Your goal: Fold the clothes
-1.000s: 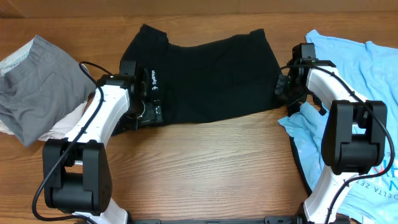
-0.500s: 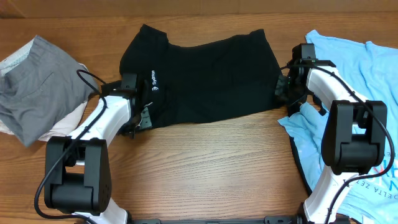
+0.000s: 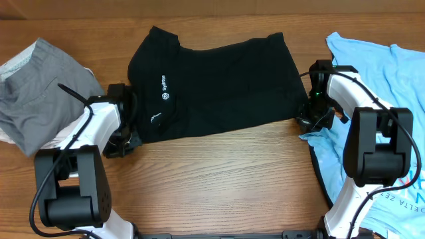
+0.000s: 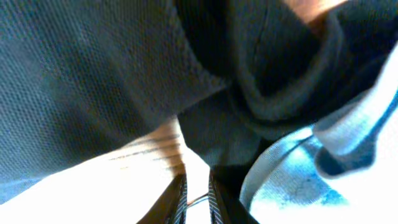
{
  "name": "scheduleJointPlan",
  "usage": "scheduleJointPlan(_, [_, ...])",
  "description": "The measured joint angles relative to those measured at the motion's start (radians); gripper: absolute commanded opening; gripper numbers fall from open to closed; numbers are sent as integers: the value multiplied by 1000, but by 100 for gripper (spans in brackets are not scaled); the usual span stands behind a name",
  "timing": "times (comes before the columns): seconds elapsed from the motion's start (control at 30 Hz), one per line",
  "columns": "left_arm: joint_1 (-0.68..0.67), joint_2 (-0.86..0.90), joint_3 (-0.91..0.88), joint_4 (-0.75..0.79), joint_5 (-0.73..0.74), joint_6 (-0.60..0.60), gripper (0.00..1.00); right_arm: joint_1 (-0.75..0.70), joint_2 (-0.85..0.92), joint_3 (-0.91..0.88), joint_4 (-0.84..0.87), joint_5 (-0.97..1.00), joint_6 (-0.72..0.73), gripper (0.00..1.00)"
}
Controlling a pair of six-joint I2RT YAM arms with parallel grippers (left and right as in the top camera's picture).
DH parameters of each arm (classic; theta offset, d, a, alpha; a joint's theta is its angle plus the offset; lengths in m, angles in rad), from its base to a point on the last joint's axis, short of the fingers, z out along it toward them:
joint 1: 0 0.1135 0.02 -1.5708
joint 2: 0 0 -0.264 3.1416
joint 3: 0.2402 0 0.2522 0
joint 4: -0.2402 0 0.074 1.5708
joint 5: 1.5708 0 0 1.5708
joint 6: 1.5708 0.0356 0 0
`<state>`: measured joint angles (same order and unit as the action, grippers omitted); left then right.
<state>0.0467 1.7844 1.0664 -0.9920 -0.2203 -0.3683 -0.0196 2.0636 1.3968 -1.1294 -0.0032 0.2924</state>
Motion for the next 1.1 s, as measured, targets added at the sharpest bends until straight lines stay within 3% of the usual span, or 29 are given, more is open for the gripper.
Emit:
scheduleJointPlan(0.07, [0,-3,0,13,33,18,11,0,-4,-1,20,3,2,21])
scheduleJointPlan(0.13, [0,-22,0,32,78,35,37,0,-14,-6,65,11,1,26])
scheduleJointPlan(0.23, [0,-114,-1,61,157,54,63,0,-47,-19,146,15,7,38])
scheduleJointPlan(0.3, [0,-177,-1,82,196,64,70,0,-93,-22,204,19,10,36])
scheduleJointPlan(0.37, [0,-222,-1,104,225,62,70,0,-132,-21,260,20,8,27])
scheduleJointPlan(0.43, [0,-244,0,118,250,64,69,0,-148,-21,262,23,16,8])
scheduleJointPlan(0.47, [0,-244,0,116,259,64,70,0,-148,-21,242,31,21,5])
scheduleJointPlan(0.6, [0,-241,0,108,278,64,69,-21,-142,-27,129,56,56,5])
scheduleJointPlan(0.77, [0,-241,0,108,286,64,69,-39,-142,-66,40,48,-8,7])
scheduleJointPlan(0.93, [0,-241,0,109,290,64,69,-39,-139,-169,161,-2,-63,13])
scheduleJointPlan(1.1, [0,-241,0,109,292,64,69,-57,-145,-195,280,63,-35,10])
